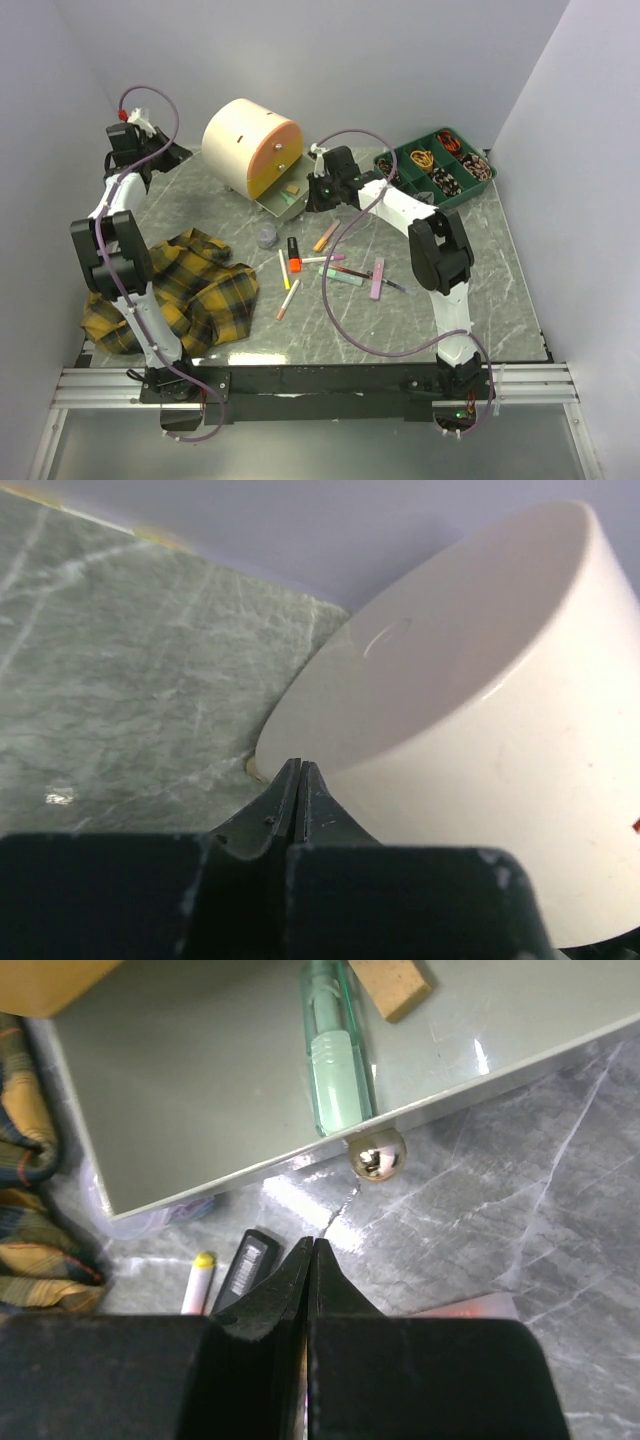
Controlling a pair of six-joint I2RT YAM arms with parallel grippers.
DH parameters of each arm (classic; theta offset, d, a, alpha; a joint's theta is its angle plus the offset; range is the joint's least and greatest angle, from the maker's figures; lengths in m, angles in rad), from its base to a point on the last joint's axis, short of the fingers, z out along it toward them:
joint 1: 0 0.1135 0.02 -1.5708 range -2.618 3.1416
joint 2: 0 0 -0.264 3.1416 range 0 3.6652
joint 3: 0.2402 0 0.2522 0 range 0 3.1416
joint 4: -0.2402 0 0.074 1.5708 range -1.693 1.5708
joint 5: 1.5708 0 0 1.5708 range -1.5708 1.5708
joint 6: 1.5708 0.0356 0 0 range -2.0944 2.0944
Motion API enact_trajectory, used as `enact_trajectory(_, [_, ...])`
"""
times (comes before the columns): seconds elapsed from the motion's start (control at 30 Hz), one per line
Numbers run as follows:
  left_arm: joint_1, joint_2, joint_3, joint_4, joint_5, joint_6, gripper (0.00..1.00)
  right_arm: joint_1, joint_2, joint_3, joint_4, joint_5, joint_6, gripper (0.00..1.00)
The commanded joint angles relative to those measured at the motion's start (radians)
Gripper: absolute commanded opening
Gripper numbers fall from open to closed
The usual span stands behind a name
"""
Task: Sort the stationery into containers
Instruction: Close the drawer in the storage box.
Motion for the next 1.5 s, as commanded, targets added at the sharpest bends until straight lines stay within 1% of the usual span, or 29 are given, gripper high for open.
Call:
enact_trajectory(0.0, [0.001,0.042,0.059,0.106,0.097,-0.068,0.01,-0.004,0.018,0.064,0.017,0.014,0.012,0.0])
enact_trajectory(0.13, [-0.002,0.071,0.067,0.148,0.133,-0.097,0.01,-0.003,0.033,0.071,0.043,0.046,0.023,0.0])
enact_trajectory(0.43, [-0.023,0.122,0.096,0.163,0.186,-0.097,0.01,0.002,0.085,0.147,0.06,0.06,0.043,0.0])
enact_trajectory(0.63, [-0.03,0.144,0.104,0.168,0.215,-0.089,0.01,0.0,0.159,0.255,0.049,0.076,0.058,0.0])
enact_trajectory(0.87, [-0.046,0.153,0.106,0.165,0.237,-0.076,0.01,0.0,0.215,0.37,0.089,0.083,0.101,0.0])
enact_trajectory(1.0, [-0.051,0.154,0.102,0.155,0.24,-0.068,0.01,0.0,0.26,0.429,0.109,0.074,0.14,0.03])
enact_trajectory(1.03, [-0.053,0.153,0.102,0.154,0.239,-0.063,0.01,-0.001,0.266,0.438,0.115,0.074,0.161,0.06])
enact_trajectory(1.1, [-0.053,0.154,0.104,0.151,0.234,-0.059,0.01,-0.001,0.283,0.461,0.121,0.066,0.175,0.06])
enact_trajectory(1.37, [-0.054,0.156,0.119,0.119,0.214,-0.019,0.01,0.0,0.298,0.458,0.146,0.056,0.227,0.08])
enact_trajectory(1.47, [-0.056,0.153,0.121,0.108,0.208,-0.01,0.01,0.0,0.298,0.459,0.129,0.068,0.22,0.08])
